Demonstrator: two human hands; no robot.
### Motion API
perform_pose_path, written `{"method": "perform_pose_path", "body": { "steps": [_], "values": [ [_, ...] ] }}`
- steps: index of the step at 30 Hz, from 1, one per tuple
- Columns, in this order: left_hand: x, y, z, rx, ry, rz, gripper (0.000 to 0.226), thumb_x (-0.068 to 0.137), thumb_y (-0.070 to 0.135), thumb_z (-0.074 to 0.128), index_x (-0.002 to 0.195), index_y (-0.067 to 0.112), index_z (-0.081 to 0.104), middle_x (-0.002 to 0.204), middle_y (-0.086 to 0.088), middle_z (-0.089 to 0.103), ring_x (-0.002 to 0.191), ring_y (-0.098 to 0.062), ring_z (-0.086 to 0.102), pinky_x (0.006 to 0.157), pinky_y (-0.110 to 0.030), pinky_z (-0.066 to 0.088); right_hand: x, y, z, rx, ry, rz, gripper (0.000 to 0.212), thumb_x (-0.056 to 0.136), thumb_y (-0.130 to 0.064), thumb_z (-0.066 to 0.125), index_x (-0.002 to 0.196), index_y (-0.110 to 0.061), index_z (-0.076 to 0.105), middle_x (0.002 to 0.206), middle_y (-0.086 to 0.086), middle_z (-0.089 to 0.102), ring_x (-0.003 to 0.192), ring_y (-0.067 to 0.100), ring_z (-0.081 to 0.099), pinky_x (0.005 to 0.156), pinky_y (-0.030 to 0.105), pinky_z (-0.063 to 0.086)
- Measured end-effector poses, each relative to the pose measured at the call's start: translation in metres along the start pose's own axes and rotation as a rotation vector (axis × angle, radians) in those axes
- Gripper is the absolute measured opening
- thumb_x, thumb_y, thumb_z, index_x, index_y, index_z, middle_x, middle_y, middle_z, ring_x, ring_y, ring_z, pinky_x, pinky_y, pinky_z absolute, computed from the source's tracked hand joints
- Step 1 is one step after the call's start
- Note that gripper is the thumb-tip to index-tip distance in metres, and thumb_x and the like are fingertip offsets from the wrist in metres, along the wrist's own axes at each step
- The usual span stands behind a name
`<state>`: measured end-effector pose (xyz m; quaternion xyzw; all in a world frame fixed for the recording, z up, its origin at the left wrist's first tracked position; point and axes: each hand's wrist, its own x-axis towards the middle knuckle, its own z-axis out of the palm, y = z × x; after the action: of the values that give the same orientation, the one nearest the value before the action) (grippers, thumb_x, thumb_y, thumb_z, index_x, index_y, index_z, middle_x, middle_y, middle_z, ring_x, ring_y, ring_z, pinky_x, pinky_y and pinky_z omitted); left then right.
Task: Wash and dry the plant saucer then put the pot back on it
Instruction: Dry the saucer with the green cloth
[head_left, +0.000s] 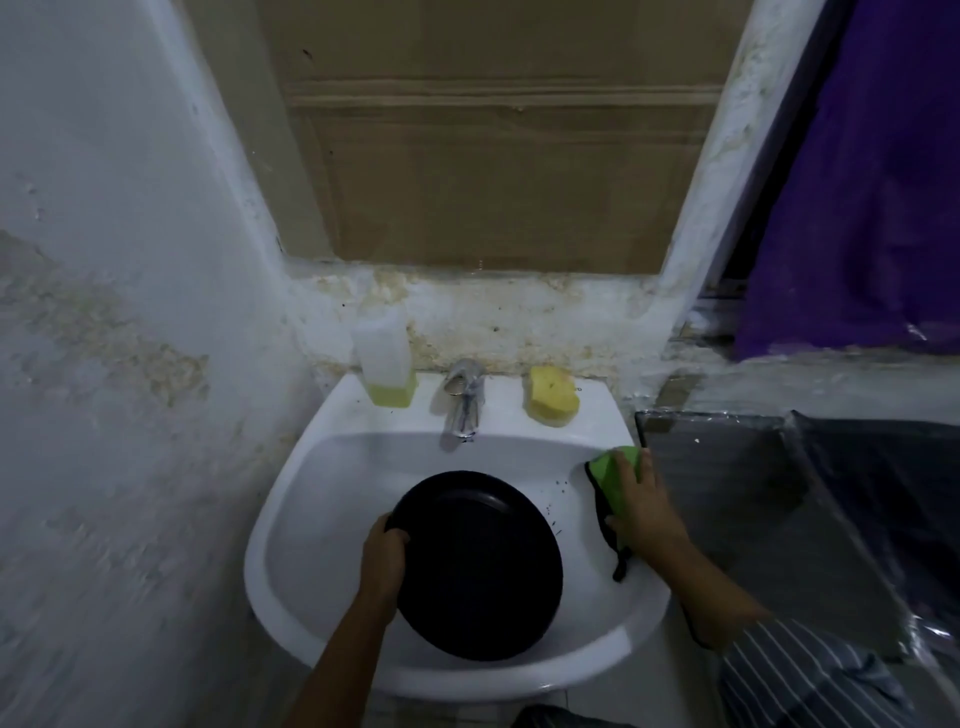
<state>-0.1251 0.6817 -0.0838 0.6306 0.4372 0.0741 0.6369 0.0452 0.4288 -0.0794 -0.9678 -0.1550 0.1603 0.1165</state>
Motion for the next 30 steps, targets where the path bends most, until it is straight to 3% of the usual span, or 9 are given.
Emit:
{"method": "perform_pose_path", "body": {
  "steps": [5, 8, 11, 17, 21, 24, 26, 28, 30],
  "values": [
    [-0.008, 0.007, 0.011, 0.067, 0.095, 0.207, 0.029, 0.096, 0.01, 0.044, 0.122, 0.011, 0.057, 0.117, -0.013, 0.062, 0.105, -0.029, 0.057, 0.092, -0.038, 0.046, -0.003, 0.004, -0.009, 0.193, 0.101, -0.019, 0.073, 0.085, 0.002, 0.053, 0.148, -0.014, 0.019, 0.151, 0.021, 0.026, 0.122, 0.039, 0.047, 0.098, 0.043, 0.044],
    [-0.012, 0.012, 0.009, 0.251, 0.156, 0.43, 0.03, 0.097, 0.015, 0.046, 0.124, 0.012, 0.058, 0.119, -0.01, 0.064, 0.108, -0.021, 0.057, 0.094, -0.03, 0.042, -0.01, 0.005, -0.016, 0.365, 0.194, 0.007, 0.07, 0.084, 0.002, 0.054, 0.145, -0.02, 0.027, 0.134, 0.02, 0.05, 0.113, 0.037, 0.054, 0.087, 0.04, 0.046],
    [-0.017, 0.015, 0.005, 0.397, 0.131, 0.626, 0.032, 0.097, 0.017, 0.046, 0.126, 0.016, 0.058, 0.117, -0.005, 0.065, 0.105, -0.014, 0.056, 0.092, -0.023, 0.039, -0.015, 0.008, -0.02, 0.309, 0.254, 0.0, 0.069, 0.085, 0.001, 0.052, 0.145, -0.022, 0.026, 0.121, 0.022, 0.059, 0.101, 0.039, 0.059, 0.079, 0.044, 0.051],
    [-0.028, 0.018, 0.002, 0.721, 0.09, 0.833, 0.043, 0.089, 0.005, 0.056, 0.129, 0.022, 0.056, 0.102, -0.005, 0.062, 0.082, -0.021, 0.064, 0.062, -0.019, 0.044, -0.021, 0.004, -0.027, 0.308, 0.327, -0.031, 0.058, 0.092, -0.005, 0.042, 0.144, -0.026, 0.028, 0.126, 0.016, 0.057, 0.101, 0.034, 0.06, 0.081, 0.042, 0.048],
    [-0.037, 0.02, 0.001, 0.933, 0.034, 1.055, 0.063, 0.055, -0.003, 0.083, 0.114, 0.015, 0.069, 0.089, -0.004, 0.069, 0.059, -0.015, 0.065, 0.041, -0.014, 0.042, -0.022, 0.0, -0.032, 0.299, 0.357, -0.05, 0.056, 0.093, -0.008, 0.043, 0.144, -0.029, 0.029, 0.127, 0.013, 0.057, 0.101, 0.032, 0.06, 0.077, 0.04, 0.048],
    [-0.038, 0.017, 0.001, 0.872, 0.057, 1.059, 0.065, 0.057, -0.006, 0.082, 0.117, 0.013, 0.066, 0.1, -0.005, 0.07, 0.071, -0.018, 0.069, 0.049, -0.017, 0.05, -0.025, -0.002, -0.038, 0.394, 0.389, -0.08, 0.056, 0.093, -0.009, 0.045, 0.142, -0.033, 0.033, 0.13, 0.01, 0.056, 0.103, 0.03, 0.059, 0.073, 0.033, 0.044],
    [-0.04, 0.016, 0.003, 0.726, 0.098, 0.999, 0.054, 0.074, -0.005, 0.07, 0.124, 0.014, 0.061, 0.112, -0.005, 0.067, 0.089, -0.02, 0.069, 0.067, -0.022, 0.053, -0.029, -0.005, -0.045, 0.522, 0.453, -0.09, 0.049, 0.095, -0.015, 0.044, 0.139, -0.036, 0.036, 0.123, 0.009, 0.061, 0.098, 0.027, 0.061, 0.072, 0.029, 0.042],
    [-0.042, 0.015, 0.007, 0.539, 0.101, 0.874, 0.042, 0.089, 0.003, 0.056, 0.13, 0.015, 0.055, 0.125, -0.002, 0.062, 0.11, -0.016, 0.059, 0.093, -0.025, 0.045, -0.031, -0.011, -0.053, 0.682, 0.525, -0.069, 0.041, 0.098, -0.021, 0.042, 0.137, -0.03, 0.042, 0.117, 0.01, 0.063, 0.096, 0.024, 0.059, 0.076, 0.028, 0.039],
    [-0.046, 0.018, 0.013, 0.347, 0.11, 0.753, 0.035, 0.095, 0.013, 0.048, 0.13, 0.018, 0.053, 0.126, 0.004, 0.059, 0.114, -0.01, 0.052, 0.101, -0.025, 0.038, -0.032, -0.019, -0.063, 0.88, 0.559, -0.022, 0.032, 0.098, -0.019, 0.042, 0.13, -0.02, 0.049, 0.115, 0.008, 0.061, 0.105, 0.025, 0.057, 0.079, 0.026, 0.038]
  ]
}}
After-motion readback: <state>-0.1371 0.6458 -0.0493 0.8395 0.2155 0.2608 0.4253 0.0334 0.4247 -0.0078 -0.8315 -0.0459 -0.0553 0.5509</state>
